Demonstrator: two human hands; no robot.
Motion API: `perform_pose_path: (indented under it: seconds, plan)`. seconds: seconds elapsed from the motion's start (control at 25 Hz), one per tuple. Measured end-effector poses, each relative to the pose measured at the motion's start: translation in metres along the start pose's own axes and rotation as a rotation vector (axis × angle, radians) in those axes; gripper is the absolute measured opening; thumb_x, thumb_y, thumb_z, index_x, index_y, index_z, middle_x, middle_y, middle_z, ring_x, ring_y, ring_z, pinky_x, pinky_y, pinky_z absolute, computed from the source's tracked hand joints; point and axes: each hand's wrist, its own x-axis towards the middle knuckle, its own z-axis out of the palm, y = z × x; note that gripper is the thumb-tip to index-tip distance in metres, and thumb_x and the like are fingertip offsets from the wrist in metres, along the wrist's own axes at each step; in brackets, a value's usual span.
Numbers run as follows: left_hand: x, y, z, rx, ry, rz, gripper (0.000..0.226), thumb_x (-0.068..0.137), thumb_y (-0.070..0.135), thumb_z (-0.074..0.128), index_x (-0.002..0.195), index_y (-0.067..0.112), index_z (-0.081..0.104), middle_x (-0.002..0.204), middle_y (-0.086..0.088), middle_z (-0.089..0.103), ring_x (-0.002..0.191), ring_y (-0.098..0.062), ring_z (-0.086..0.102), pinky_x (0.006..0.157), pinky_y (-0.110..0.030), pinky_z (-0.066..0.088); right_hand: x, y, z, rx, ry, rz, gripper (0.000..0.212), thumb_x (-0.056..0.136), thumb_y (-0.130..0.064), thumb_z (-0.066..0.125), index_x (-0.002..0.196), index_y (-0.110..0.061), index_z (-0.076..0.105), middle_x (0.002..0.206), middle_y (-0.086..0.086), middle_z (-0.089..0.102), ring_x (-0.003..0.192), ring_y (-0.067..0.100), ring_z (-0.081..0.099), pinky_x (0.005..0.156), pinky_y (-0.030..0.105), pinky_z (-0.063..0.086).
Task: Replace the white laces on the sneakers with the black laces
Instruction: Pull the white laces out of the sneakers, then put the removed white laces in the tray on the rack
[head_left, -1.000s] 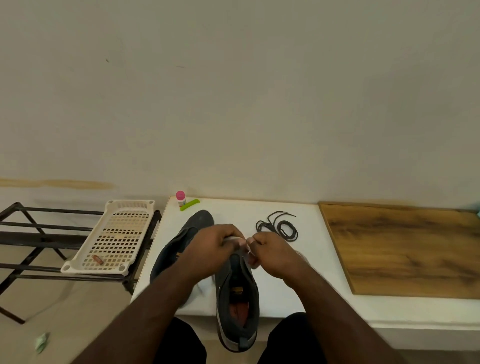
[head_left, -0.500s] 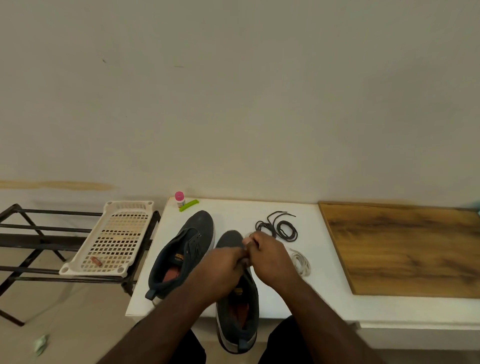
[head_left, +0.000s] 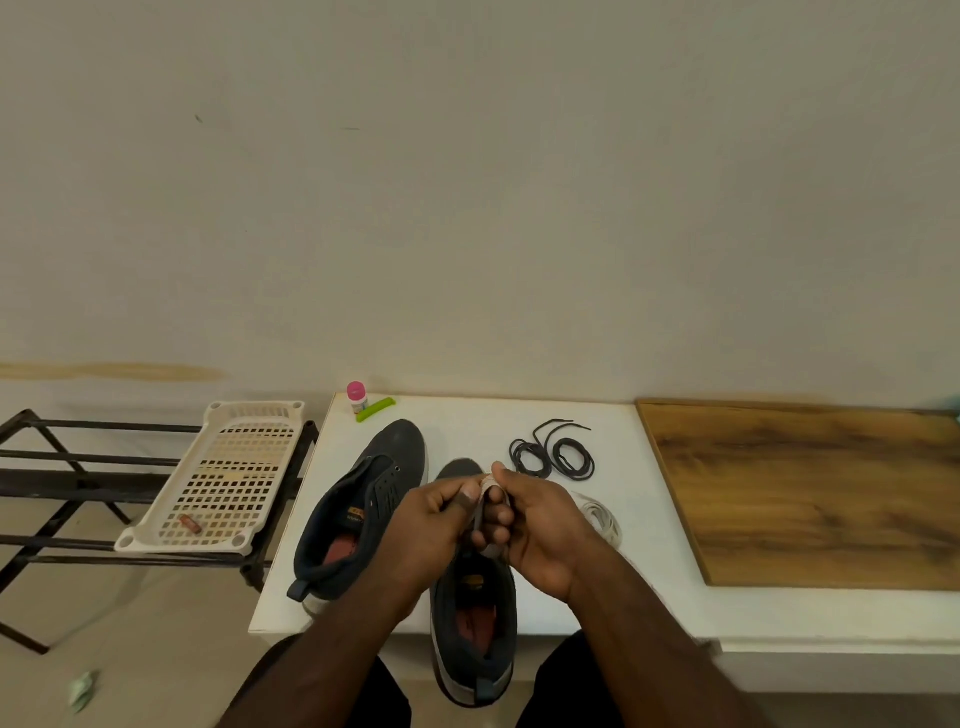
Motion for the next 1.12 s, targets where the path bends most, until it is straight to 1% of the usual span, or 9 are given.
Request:
perform_pose_path:
  seconds: [0.16, 0.32, 0.44, 0.52, 0.64, 0.72, 0.8, 0.96, 1.12]
  plan:
    - [-0.002, -0.007, 0.005, 0.077, 0.053, -0.016, 0.022, 0.099, 0.017, 0.057, 0.099, 0.026, 0.077, 0.084, -0.004, 0.076, 0.070, -0.017, 0.067, 0.072, -0.032, 0.058, 0.005, 0.008, -0.003, 0.050, 0.028, 0.037, 0.045, 0.103, -0.030, 0.048, 0.060, -0.015, 0.050, 0.057, 0.003, 0.038, 0.050, 0.017, 0.037, 0.059, 0.033, 0.050]
    - [0.003, -0.010, 0.012, 0.328, 0.116, -0.015, 0.015, 0.097, 0.023, 0.058, 0.085, 0.024, 0.066, 0.073, -0.001, 0.071, 0.065, -0.012, 0.068, 0.063, -0.033, 0.059, 0.012, 0.018, -0.013, 0.049, 0.064, 0.046, 0.044, 0.101, -0.030, 0.050, 0.060, -0.014, 0.048, 0.055, 0.004, 0.041, 0.049, 0.018, 0.042, 0.057, 0.032, 0.050]
    - [0.009, -0.014, 0.023, 0.473, 0.115, 0.024, 0.017, 0.098, 0.020, 0.051, 0.084, 0.023, 0.058, 0.073, -0.001, 0.064, 0.069, -0.016, 0.064, 0.061, -0.035, 0.058, 0.020, 0.020, -0.022, 0.116, 0.092, 0.070, 0.045, 0.102, -0.032, 0.052, 0.065, -0.008, 0.060, 0.062, 0.008, 0.057, 0.052, 0.017, 0.054, 0.053, 0.028, 0.052]
    - [0.014, -0.019, 0.029, 0.567, 0.141, 0.110, 0.016, 0.098, 0.014, 0.049, 0.085, 0.019, 0.055, 0.076, 0.001, 0.059, 0.072, -0.016, 0.058, 0.066, -0.025, 0.052, 0.028, 0.018, -0.030, 0.074, 0.173, 0.020, 0.037, 0.101, -0.030, 0.055, 0.075, -0.006, 0.068, 0.074, 0.014, 0.069, 0.064, 0.021, 0.066, 0.059, 0.032, 0.056]
    - [0.024, -0.023, 0.034, 0.664, 0.158, 0.181, 0.016, 0.100, 0.013, 0.048, 0.085, 0.016, 0.052, 0.079, 0.003, 0.054, 0.072, -0.010, 0.049, 0.064, -0.015, 0.036, 0.050, 0.018, -0.074, -0.254, 0.399, -0.114, 0.020, 0.095, -0.020, 0.063, 0.088, -0.004, 0.073, 0.085, 0.017, 0.073, 0.079, 0.023, 0.068, 0.074, 0.039, 0.060]
    - [0.031, -0.026, 0.038, 0.691, 0.117, 0.160, 0.017, 0.100, 0.014, 0.048, 0.084, 0.019, 0.050, 0.079, 0.005, 0.053, 0.071, -0.010, 0.047, 0.063, -0.013, 0.035, 0.063, 0.019, -0.122, -0.726, 0.627, -0.167, 0.018, 0.091, -0.022, 0.063, 0.087, -0.010, 0.076, 0.085, 0.010, 0.073, 0.083, 0.026, 0.068, 0.081, 0.039, 0.058]
    - [0.037, -0.031, 0.042, 0.672, 0.095, 0.134, 0.019, 0.100, 0.014, 0.049, 0.083, 0.020, 0.049, 0.076, 0.007, 0.052, 0.068, -0.009, 0.047, 0.061, -0.013, 0.036, 0.073, 0.023, -0.168, -1.092, 0.802, -0.081, 0.019, 0.090, -0.025, 0.060, 0.085, -0.010, 0.071, 0.086, 0.007, 0.070, 0.088, 0.028, 0.067, 0.078, 0.031, 0.051]
    - [0.044, -0.037, 0.045, 0.666, 0.083, 0.094, 0.021, 0.102, 0.021, 0.048, 0.082, 0.019, 0.050, 0.073, 0.007, 0.051, 0.065, -0.007, 0.046, 0.060, -0.013, 0.037, 0.089, 0.034, -0.190, -1.262, 0.796, 0.080, 0.025, 0.090, -0.032, 0.063, 0.092, -0.007, 0.063, 0.093, 0.007, 0.065, 0.093, 0.027, 0.066, 0.077, 0.033, 0.051]
    - [0.048, -0.043, 0.044, 0.686, 0.055, 0.065, 0.020, 0.103, 0.027, 0.048, 0.085, 0.019, 0.051, 0.073, 0.007, 0.052, 0.066, -0.007, 0.047, 0.058, -0.016, 0.036, 0.101, 0.042, -0.184, -1.377, 0.792, 0.067, 0.017, 0.094, -0.025, 0.061, 0.097, -0.008, 0.065, 0.098, 0.006, 0.069, 0.094, 0.025, 0.068, 0.082, 0.033, 0.055]
